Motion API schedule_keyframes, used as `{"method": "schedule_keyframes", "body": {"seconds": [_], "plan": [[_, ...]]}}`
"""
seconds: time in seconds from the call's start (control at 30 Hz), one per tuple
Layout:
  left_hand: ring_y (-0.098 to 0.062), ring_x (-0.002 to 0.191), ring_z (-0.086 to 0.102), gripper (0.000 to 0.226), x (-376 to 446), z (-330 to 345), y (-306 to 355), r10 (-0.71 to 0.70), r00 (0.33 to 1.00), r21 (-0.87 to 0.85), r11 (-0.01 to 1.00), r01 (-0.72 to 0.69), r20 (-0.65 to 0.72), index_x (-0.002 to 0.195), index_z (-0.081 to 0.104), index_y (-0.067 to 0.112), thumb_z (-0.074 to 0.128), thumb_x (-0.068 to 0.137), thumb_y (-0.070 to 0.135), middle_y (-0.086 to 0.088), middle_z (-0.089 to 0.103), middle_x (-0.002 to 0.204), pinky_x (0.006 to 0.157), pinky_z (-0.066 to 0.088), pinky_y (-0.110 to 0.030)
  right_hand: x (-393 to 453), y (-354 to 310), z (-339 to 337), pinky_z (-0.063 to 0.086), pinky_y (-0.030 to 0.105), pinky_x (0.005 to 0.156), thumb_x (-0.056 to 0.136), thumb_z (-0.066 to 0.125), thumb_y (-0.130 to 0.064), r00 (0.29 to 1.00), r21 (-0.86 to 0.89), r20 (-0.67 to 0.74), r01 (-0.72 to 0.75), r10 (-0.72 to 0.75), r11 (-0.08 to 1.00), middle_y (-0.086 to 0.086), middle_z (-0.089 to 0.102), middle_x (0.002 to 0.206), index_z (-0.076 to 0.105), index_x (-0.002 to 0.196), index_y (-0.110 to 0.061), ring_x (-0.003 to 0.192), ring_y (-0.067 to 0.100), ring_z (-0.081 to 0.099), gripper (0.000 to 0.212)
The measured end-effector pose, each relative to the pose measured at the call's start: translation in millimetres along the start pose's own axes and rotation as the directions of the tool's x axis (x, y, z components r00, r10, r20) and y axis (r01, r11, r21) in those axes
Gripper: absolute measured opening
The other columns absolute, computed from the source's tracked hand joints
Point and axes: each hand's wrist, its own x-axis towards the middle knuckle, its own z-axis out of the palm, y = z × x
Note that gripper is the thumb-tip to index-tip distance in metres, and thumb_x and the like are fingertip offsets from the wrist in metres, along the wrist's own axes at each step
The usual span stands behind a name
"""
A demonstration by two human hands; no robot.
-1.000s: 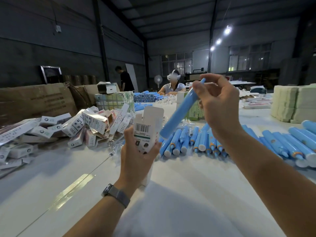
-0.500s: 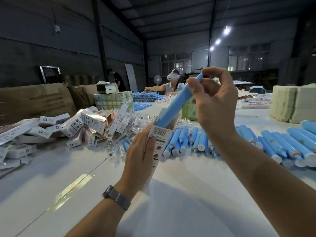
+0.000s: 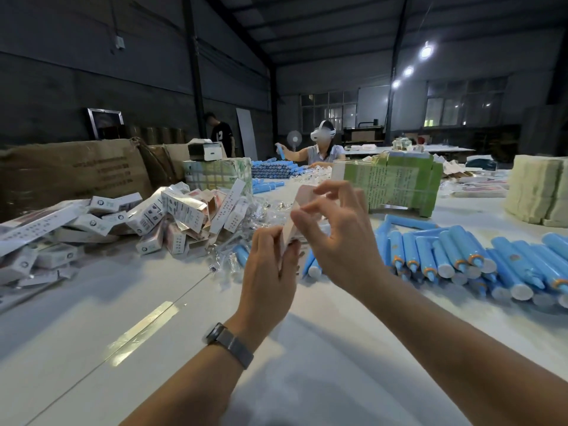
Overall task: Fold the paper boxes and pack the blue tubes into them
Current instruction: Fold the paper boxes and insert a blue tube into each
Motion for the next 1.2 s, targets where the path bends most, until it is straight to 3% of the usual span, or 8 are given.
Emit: {"method": "schedule_keyframes", "body": {"seconds": [0.13, 0.27, 0.37, 0.53, 0.7, 0.87, 1.0, 1.2], "plan": [[-0.015, 0.085, 0.048, 0.008, 7, -7, -12, 0.004, 0.995, 0.009, 1.0, -0.003, -0.097, 0.099, 0.048, 0.009, 0.05, 0.096, 0.016, -0.008, 0.049, 0.095, 0.078, 0.039, -0.013, -1, -5, 19, 0.034, 0.03, 0.101, 0.093, 0.054, -0.041, 1.0, 0.028, 0.018, 0.024, -0.025, 0.999, 0.0, 0.049, 0.123, 0.073, 0.109, -0.017, 0.116, 0.021, 0.044, 0.034], [-0.026, 0.098, 0.048, 0.017, 25, -28, -30, -0.151, 0.927, -0.017, 0.988, 0.155, -0.342, 0.106, 0.045, 0.002, 0.049, 0.098, 0.017, -0.017, 0.045, 0.107, 0.087, 0.045, -0.032, 12, -4, 60, 0.045, 0.027, 0.077, 0.092, 0.055, -0.027, 0.99, 0.273, -0.042, -0.121, 0.137, 0.954, -0.005, 0.06, 0.097, 0.064, 0.101, -0.025, 0.086, 0.012, 0.058, 0.013], [-0.025, 0.112, 0.045, 0.026, 31, -43, -44, -0.22, 0.862, 0.049, 0.961, 0.271, -0.457, 0.118, 0.047, -0.007, 0.053, 0.1, 0.011, -0.024, 0.044, 0.123, 0.094, 0.039, -0.013, 21, 13, 105, 0.049, 0.034, 0.078, 0.092, 0.055, -0.02, 0.91, 0.009, 0.361, -0.224, 0.205, 0.975, 0.001, 0.066, 0.093, 0.064, 0.112, -0.019, 0.09, 0.021, 0.063, 0.022], [-0.035, 0.123, 0.045, 0.03, 29, -43, -51, -0.29, 0.825, 0.03, 0.937, 0.347, -0.484, 0.124, 0.047, -0.004, 0.056, 0.098, 0.008, -0.023, 0.043, 0.131, 0.102, 0.044, -0.051, 12, 18, 162, 0.037, 0.048, 0.103, 0.095, 0.05, -0.043, 0.649, -0.418, 0.727, 0.161, 0.223, 0.894, 0.01, 0.046, 0.138, 0.05, 0.137, -0.031, 0.13, 0.034, 0.038, 0.043], [-0.026, 0.124, 0.046, 0.031, 30, -43, -48, -0.266, 0.84, 0.022, 0.949, 0.313, -0.473, 0.127, 0.046, 0.001, 0.055, 0.099, 0.013, -0.018, 0.042, 0.134, 0.097, 0.048, -0.024, 12, 3, 177, 0.036, 0.044, 0.099, 0.095, 0.05, -0.035, 0.671, -0.46, 0.728, 0.33, 0.138, 0.824, 0.012, 0.053, 0.133, 0.051, 0.135, -0.02, 0.126, 0.035, 0.038, 0.043], [-0.025, 0.127, 0.044, 0.027, 27, -41, -50, -0.253, 0.859, -0.016, 0.961, 0.275, -0.445, 0.124, 0.045, 0.003, 0.054, 0.1, 0.01, -0.013, 0.042, 0.133, 0.102, 0.049, -0.047, 14, 3, 163, 0.044, 0.037, 0.078, 0.09, 0.056, -0.027, 0.771, -0.42, 0.613, 0.136, 0.17, 0.897, 0.013, 0.063, 0.117, 0.058, 0.118, -0.018, 0.112, 0.035, 0.058, 0.03], [-0.027, 0.13, 0.046, 0.028, 26, -37, -46, -0.237, 0.888, -0.052, 0.97, 0.236, -0.394, 0.125, 0.041, 0.008, 0.053, 0.1, 0.009, -0.006, 0.04, 0.134, 0.098, 0.053, -0.051, 26, 13, 114, 0.048, 0.03, 0.071, 0.088, 0.06, -0.017, 0.895, -0.099, 0.364, -0.237, 0.257, 0.966, 0.003, 0.07, 0.09, 0.064, 0.114, -0.018, 0.082, 0.02, 0.064, 0.027], [-0.033, 0.11, 0.052, 0.025, 17, -24, -29, -0.127, 0.952, -0.022, 0.992, 0.126, -0.28, 0.122, 0.043, 0.003, 0.052, 0.1, 0.004, -0.016, 0.05, 0.119, 0.092, 0.047, -0.055, 27, 1, 0, 0.024, 0.016, 0.04, 0.077, 0.055, -0.014, 0.972, 0.451, 0.075, -0.231, 0.221, 0.862, -0.015, 0.05, 0.044, 0.07, 0.075, -0.023, 0.039, 0.001, 0.031, 0.018]]}}
